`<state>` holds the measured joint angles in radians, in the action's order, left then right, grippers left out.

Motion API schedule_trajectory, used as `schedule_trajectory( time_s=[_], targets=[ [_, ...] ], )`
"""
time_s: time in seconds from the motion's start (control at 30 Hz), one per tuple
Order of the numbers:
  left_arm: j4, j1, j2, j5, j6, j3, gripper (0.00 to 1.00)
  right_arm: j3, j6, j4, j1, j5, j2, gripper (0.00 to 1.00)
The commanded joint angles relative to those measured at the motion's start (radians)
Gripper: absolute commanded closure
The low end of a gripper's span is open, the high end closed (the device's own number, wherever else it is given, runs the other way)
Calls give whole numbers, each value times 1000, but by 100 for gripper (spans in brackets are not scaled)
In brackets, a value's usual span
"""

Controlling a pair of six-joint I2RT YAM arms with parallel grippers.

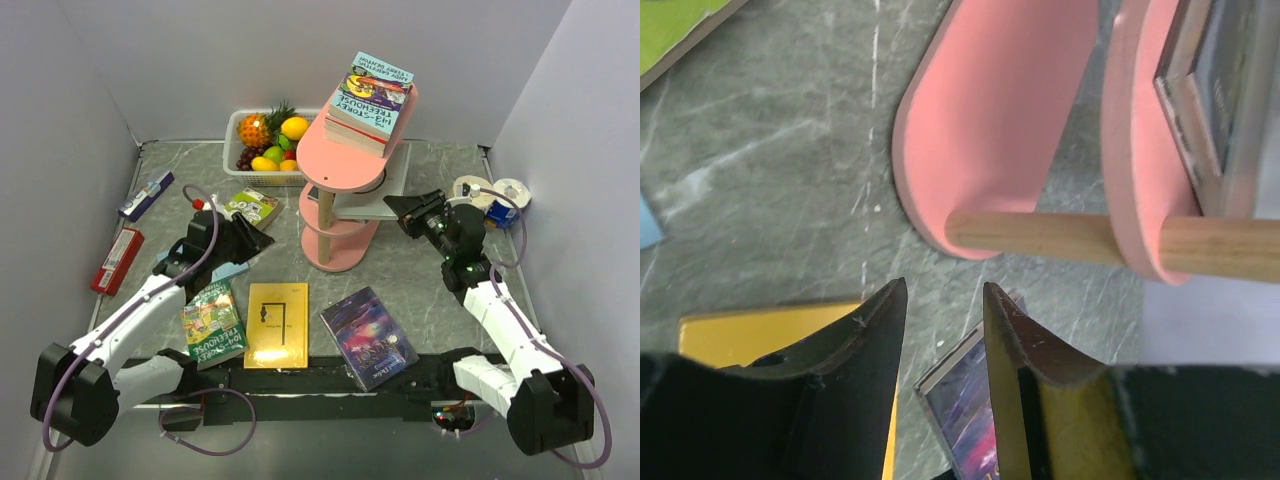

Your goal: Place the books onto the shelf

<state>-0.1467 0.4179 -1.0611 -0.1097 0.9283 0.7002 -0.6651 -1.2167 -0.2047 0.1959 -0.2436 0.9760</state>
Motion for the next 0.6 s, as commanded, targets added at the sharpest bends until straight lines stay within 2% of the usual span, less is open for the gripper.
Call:
schedule_trajectory(
  time_s=[0.0,0.47,0.53,0.57],
  targets=[
    [62,-7,-51,-44,0,73,58,-4,-38,-252,-4,-34,47,100],
    [79,-14,-109,-56,4,97,58,-100,16,-170,-4,-72,197,100],
    [78,-14,-109,-59,4,99,58,-119,57,-124,-4,-83,211,92],
    [76,-16,-112,-61,3,102,58,-139,66,-110,-6,-88,219,85]
  ],
)
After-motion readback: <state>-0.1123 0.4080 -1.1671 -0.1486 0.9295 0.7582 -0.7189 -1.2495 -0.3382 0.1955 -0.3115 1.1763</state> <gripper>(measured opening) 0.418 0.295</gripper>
